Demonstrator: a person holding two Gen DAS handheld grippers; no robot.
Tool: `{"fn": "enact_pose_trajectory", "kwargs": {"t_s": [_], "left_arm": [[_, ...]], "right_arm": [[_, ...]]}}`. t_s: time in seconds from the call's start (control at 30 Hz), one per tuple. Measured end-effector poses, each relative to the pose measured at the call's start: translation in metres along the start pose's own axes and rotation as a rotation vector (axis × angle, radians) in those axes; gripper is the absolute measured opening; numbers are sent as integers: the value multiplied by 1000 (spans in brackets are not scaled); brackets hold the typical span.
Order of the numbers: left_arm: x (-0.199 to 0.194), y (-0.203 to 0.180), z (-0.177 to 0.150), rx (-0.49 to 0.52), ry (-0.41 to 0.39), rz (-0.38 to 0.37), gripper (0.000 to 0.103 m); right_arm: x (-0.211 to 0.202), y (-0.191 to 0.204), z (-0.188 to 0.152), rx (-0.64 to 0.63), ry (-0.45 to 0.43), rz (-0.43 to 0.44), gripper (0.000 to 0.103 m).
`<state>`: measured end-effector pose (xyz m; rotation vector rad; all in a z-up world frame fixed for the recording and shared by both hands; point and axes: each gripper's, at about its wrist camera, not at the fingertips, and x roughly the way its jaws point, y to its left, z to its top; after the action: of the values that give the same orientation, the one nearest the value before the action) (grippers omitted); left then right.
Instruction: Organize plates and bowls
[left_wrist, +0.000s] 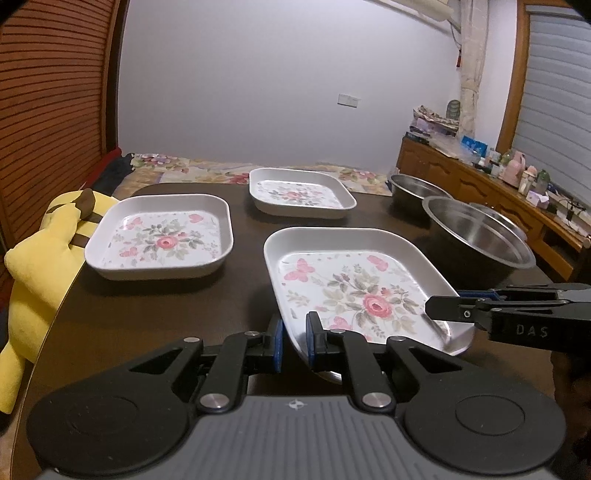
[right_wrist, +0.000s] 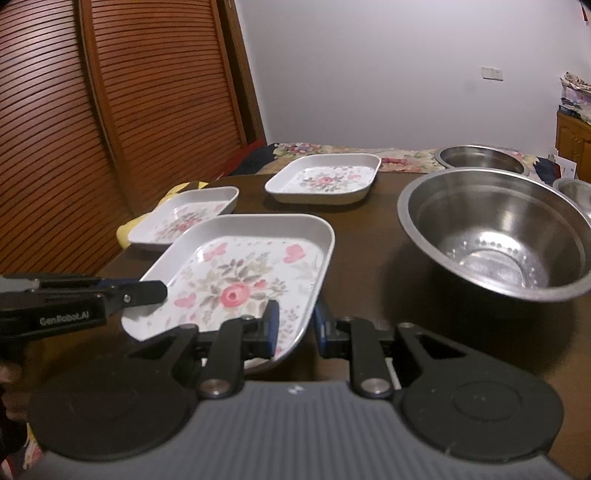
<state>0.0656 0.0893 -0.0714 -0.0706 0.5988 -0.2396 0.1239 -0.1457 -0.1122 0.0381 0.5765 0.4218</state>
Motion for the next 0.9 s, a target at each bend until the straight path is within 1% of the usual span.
{"fn": "enact_pose_trajectory", "kwargs": {"t_s": [0.47, 0.77, 0.9], "left_arm": [[-9, -1, -20, 1, 8, 6, 14], [-8, -1, -25, -2, 15, 8, 14], [-6, -1, -27, -6, 21, 6, 14]], "right_arm": [[-11, 8, -19, -26, 5, 3, 22], [-11, 11, -27, -22, 27, 3, 23], [-11, 11, -27, -26, 23, -2, 23]]}}
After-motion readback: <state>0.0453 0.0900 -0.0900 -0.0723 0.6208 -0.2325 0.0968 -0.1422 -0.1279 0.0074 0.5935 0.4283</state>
